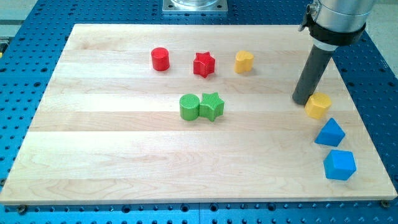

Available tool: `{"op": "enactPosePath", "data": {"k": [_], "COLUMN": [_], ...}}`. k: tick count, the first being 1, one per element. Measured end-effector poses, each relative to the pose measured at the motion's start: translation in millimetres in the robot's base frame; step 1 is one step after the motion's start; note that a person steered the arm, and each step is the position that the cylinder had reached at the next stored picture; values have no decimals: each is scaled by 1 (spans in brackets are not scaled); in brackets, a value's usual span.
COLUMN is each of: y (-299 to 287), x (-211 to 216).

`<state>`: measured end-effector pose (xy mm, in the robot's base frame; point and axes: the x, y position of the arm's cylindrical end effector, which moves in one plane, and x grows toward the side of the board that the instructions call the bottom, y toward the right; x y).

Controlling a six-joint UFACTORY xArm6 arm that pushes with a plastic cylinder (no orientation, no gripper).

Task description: Put the green star at the top of the hexagon

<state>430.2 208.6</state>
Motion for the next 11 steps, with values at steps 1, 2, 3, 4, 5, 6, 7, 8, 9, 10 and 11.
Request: {"op": "enactPosePath", "data": {"k": [1,2,3,4,5,6,7,8,9,10,11], "y": [-2,-22,-95,-178,-234,-186,-99,-94,-88,-51,-72], "x": [0,-1,68,104,65,21,6,-6,-23,-23,-18]}}
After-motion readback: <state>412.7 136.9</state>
